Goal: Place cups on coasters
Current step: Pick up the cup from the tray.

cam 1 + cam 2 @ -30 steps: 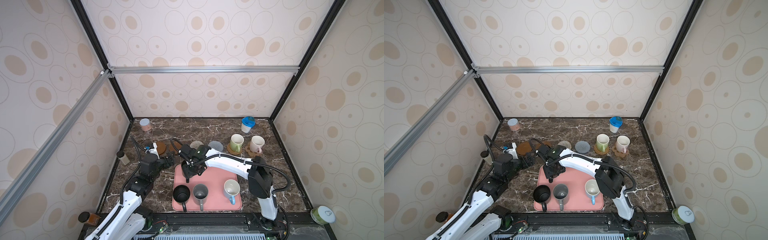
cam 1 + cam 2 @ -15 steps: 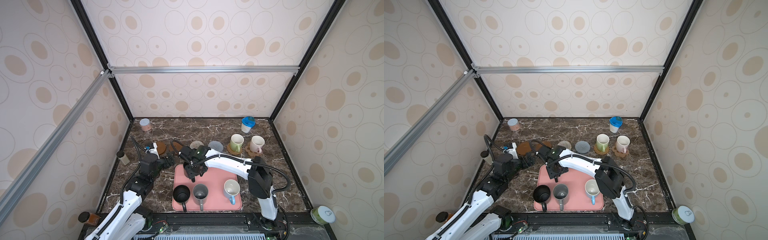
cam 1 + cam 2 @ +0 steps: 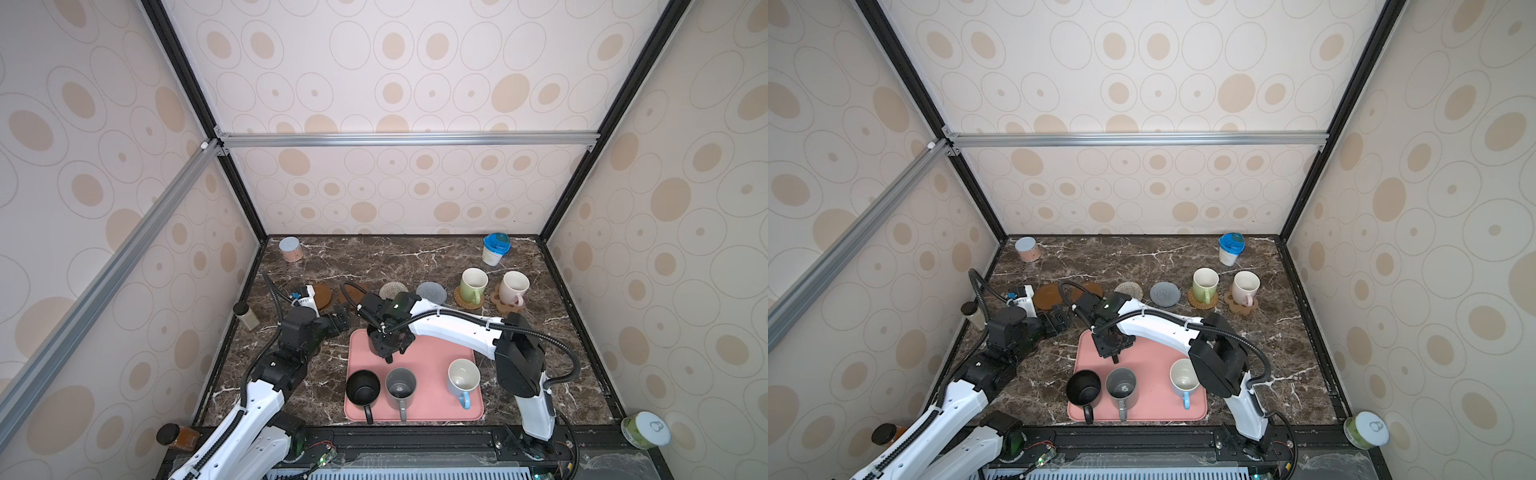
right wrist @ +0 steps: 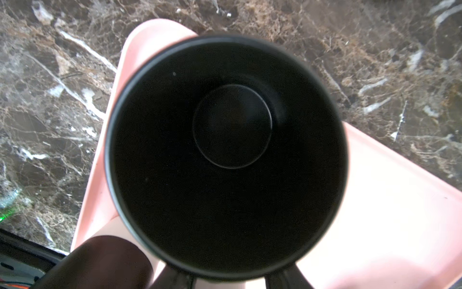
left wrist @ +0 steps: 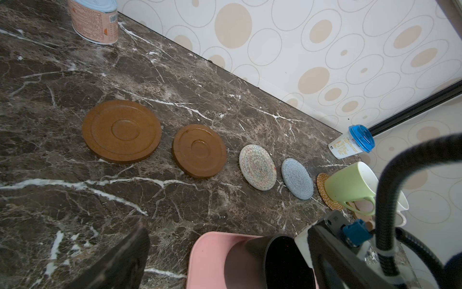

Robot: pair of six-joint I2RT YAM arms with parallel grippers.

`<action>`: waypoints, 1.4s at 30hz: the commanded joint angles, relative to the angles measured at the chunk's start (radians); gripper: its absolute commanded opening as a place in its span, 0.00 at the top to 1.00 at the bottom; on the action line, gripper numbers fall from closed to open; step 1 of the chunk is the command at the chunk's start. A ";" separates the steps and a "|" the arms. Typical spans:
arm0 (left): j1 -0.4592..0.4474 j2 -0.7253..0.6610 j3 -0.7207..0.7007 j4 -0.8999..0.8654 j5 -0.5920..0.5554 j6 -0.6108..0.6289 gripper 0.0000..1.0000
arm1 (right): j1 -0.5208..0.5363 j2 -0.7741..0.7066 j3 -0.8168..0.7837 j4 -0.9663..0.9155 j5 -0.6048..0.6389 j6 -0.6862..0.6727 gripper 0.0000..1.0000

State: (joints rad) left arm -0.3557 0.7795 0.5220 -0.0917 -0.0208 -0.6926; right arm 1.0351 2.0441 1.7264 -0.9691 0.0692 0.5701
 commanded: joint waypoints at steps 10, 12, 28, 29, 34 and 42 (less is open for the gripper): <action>-0.006 -0.019 0.002 -0.004 -0.008 -0.013 0.00 | 0.001 0.039 -0.019 0.031 0.035 0.001 0.71; -0.005 -0.019 0.002 -0.004 -0.009 -0.014 0.00 | 0.001 0.042 -0.018 0.032 0.035 -0.001 0.74; -0.006 -0.026 0.003 -0.008 -0.012 -0.016 0.00 | 0.000 -0.039 -0.034 0.053 0.050 -0.017 0.87; -0.006 -0.025 0.002 -0.006 -0.011 -0.016 0.00 | 0.001 -0.047 -0.034 0.055 0.053 -0.018 0.87; -0.006 -0.022 -0.001 0.000 -0.009 -0.017 0.00 | 0.001 -0.071 -0.033 0.061 0.055 -0.019 0.88; -0.005 -0.013 0.000 0.010 -0.001 -0.017 0.00 | 0.000 -0.106 -0.052 0.087 0.062 -0.020 0.90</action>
State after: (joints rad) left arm -0.3557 0.7670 0.5201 -0.0917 -0.0208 -0.6930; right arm 1.0367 2.0090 1.6752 -0.9134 0.0929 0.5526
